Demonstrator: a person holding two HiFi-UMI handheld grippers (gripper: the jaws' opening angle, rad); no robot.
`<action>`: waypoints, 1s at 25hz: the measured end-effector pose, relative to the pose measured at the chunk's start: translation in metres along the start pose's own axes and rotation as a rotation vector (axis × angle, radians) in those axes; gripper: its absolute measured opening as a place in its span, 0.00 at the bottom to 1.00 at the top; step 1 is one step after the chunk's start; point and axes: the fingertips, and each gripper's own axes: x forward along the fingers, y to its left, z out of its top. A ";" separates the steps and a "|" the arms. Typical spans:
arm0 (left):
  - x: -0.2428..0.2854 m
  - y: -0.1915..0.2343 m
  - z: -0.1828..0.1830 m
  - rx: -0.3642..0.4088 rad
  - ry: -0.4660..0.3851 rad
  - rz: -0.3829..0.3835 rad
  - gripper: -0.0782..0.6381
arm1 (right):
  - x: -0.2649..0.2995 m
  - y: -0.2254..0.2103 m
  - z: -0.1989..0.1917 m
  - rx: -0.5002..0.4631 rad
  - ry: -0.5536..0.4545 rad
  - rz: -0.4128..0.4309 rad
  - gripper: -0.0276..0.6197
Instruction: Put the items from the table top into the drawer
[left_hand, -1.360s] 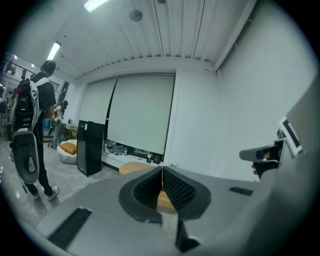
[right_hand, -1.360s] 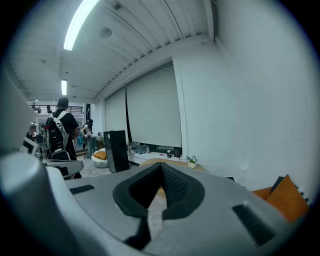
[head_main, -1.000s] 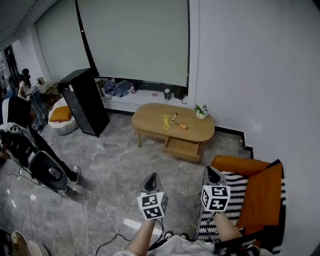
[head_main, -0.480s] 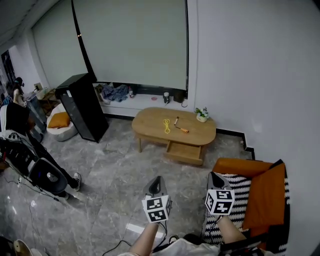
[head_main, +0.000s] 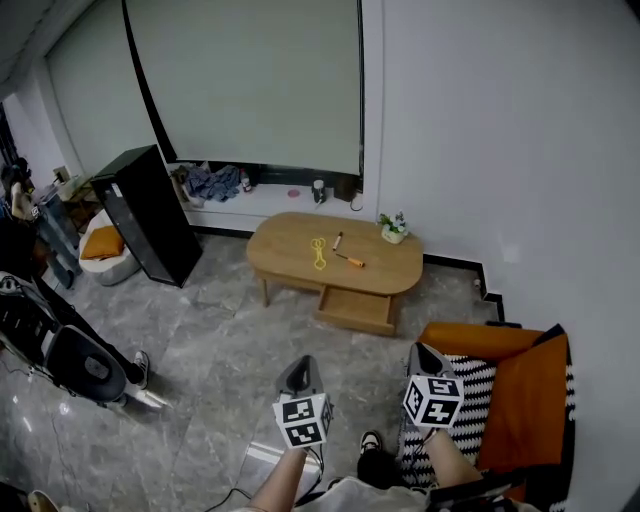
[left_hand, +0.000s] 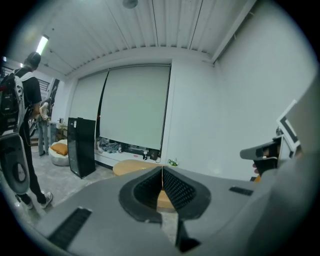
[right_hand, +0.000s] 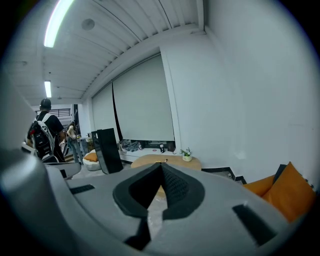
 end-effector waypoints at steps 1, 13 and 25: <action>0.013 -0.003 0.002 0.005 -0.001 0.004 0.12 | 0.012 -0.007 0.003 0.001 0.003 0.001 0.03; 0.159 -0.045 0.055 0.018 -0.038 0.040 0.12 | 0.145 -0.080 0.081 0.000 -0.027 0.053 0.03; 0.233 -0.050 0.067 0.018 0.009 0.063 0.12 | 0.225 -0.107 0.096 0.041 0.008 0.086 0.03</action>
